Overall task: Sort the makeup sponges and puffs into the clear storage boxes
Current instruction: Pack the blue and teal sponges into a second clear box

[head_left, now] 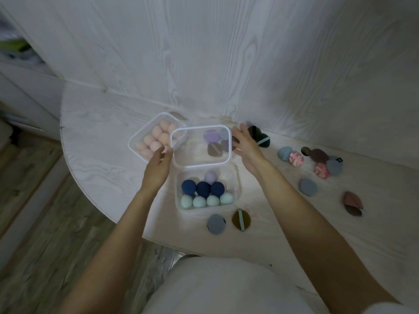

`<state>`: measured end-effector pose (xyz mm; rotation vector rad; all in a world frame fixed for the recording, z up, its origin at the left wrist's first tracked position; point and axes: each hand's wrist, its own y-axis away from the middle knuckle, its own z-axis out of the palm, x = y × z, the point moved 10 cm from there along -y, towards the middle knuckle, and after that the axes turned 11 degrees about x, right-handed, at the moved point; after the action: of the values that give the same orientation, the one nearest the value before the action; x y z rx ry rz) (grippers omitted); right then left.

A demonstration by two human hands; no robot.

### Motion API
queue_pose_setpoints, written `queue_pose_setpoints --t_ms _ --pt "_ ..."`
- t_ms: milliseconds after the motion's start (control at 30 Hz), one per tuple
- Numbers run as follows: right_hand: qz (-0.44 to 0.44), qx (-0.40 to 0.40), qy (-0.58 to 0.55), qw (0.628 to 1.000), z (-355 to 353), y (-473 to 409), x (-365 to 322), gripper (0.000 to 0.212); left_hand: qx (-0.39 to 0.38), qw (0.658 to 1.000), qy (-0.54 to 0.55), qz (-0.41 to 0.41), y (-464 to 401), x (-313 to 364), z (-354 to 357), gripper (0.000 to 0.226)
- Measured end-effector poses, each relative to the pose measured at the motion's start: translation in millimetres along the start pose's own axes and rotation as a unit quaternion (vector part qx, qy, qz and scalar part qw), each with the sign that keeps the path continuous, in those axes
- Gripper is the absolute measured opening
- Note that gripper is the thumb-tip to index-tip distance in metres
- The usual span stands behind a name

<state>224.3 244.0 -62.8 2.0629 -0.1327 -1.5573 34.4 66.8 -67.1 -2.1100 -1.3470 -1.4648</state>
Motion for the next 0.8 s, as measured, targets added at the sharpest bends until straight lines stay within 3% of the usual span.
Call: queue_pose_setpoints --t_ms 67,200,267,333,367,433,500,633,800 --pt "-0.016 -0.032 -0.045 0.998 5.1 3.0 -9.6 0.061 -0.013 0.999 0.029 -0.004 2.8 4.3 2.8 0.057" --pt "-0.082 -0.007 -0.036 0.996 -13.0 33.3 -9.5 0.042 -0.012 0.986 0.16 -0.051 16.3 -0.8 -2.5 0.04" --pt "-0.139 -0.039 0.052 0.988 -13.1 58.2 2.7 0.042 -0.011 0.987 0.15 -0.048 24.8 -7.9 -6.4 0.04" --pt "-0.215 -0.083 0.245 0.942 -3.5 77.0 28.1 0.034 -0.015 0.997 0.082 -0.008 28.2 -18.8 -3.3 0.031" --pt "-0.27 -0.093 0.36 0.888 3.7 84.9 39.3 0.04 -0.027 0.999 0.036 0.009 29.8 -24.9 1.1 0.038" --pt "-0.347 -0.104 0.47 0.805 17.9 96.2 60.7 0.064 -0.07 0.997 -0.029 0.024 36.6 -36.7 14.8 0.076" --pt "-0.361 -0.086 0.492 0.788 24.7 100.2 70.7 0.075 -0.113 0.993 -0.019 0.019 43.3 -44.7 28.9 0.101" --pt "-0.374 -0.001 0.57 0.732 34.2 100.8 77.4 0.075 -0.122 0.992 -0.004 0.029 51.6 -52.5 36.8 0.094" --pt "-0.377 0.006 0.536 0.755 34.0 98.3 75.4 0.072 -0.113 0.993 -0.022 0.029 48.5 -56.0 35.9 0.088"
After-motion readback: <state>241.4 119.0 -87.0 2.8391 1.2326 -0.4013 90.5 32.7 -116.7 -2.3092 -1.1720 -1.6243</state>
